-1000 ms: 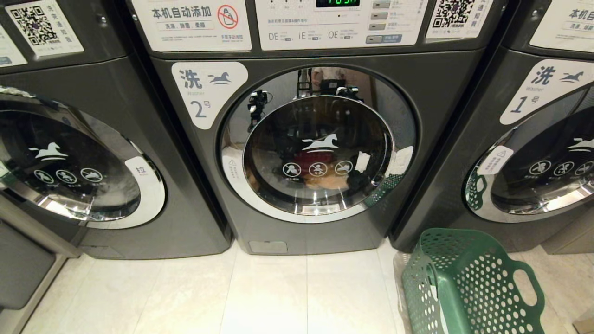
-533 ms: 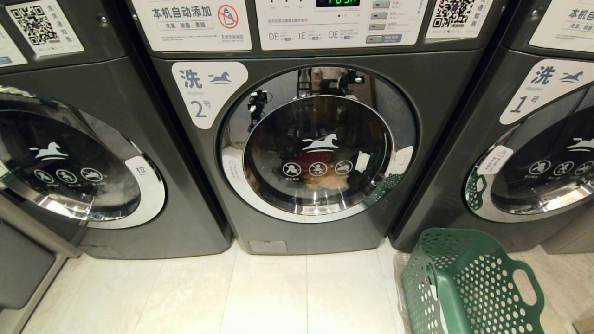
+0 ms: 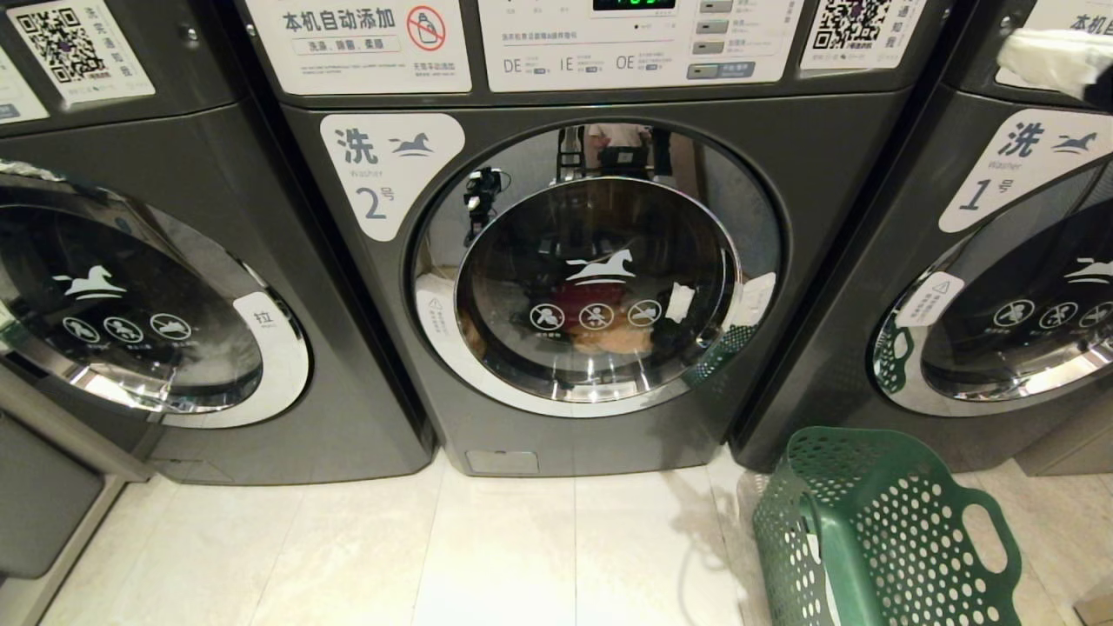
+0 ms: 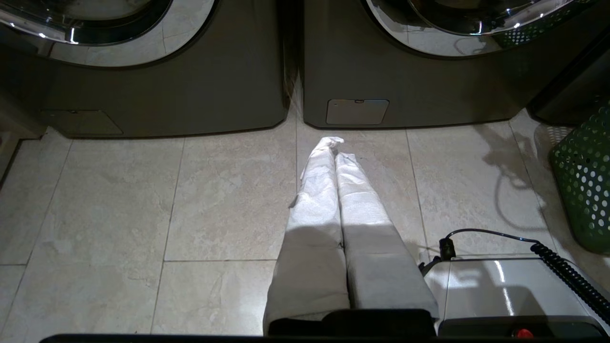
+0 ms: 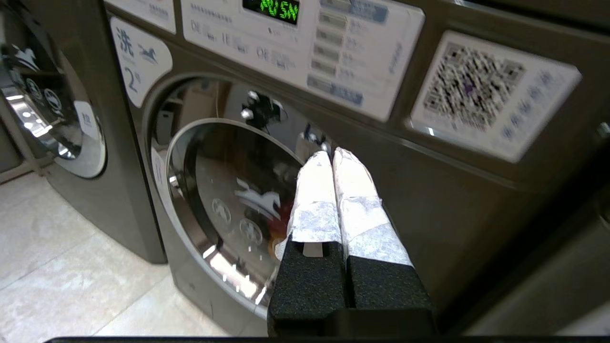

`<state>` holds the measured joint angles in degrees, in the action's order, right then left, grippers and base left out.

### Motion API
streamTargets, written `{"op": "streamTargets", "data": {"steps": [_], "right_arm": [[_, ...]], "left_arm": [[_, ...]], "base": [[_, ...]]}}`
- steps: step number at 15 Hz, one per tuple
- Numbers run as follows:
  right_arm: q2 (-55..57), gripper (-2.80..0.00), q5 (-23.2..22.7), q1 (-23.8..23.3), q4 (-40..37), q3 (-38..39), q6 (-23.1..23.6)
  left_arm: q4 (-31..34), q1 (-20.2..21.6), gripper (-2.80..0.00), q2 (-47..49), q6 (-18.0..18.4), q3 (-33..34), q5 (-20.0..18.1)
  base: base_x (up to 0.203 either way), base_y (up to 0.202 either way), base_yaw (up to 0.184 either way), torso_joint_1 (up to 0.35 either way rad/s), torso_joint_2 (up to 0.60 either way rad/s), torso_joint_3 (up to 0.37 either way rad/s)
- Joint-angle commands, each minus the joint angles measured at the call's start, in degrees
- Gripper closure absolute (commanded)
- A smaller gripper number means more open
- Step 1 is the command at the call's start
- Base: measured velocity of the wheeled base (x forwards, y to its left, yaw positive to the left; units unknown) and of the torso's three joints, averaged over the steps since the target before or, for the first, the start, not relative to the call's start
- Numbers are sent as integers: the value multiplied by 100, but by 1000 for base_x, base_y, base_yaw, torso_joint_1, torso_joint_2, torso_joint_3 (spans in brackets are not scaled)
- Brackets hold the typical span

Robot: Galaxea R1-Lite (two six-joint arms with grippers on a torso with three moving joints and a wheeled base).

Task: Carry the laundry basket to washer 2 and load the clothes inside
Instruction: Press the washing machine switch

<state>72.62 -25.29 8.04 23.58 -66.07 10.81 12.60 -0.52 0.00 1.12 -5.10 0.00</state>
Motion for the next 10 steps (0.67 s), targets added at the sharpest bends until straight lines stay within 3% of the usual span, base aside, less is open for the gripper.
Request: {"op": "streamTargets", "data": {"steps": [1,8,10], "right_arm": [[1103,0,-108,293,121,-635,28],[2706,0,-227,408,760,-2335,29],[2731,0,-204,418,806,-2349,12]], "left_arm": [[6,0,0,9,-7,0,0],[-3,0,0,9,-7,0,0],[1,0,0,9,-7,0,0]], "base": [[0,0,0,0,0,0],[0,0,0,0,0,0],[0,0,0,0,0,0]]}}
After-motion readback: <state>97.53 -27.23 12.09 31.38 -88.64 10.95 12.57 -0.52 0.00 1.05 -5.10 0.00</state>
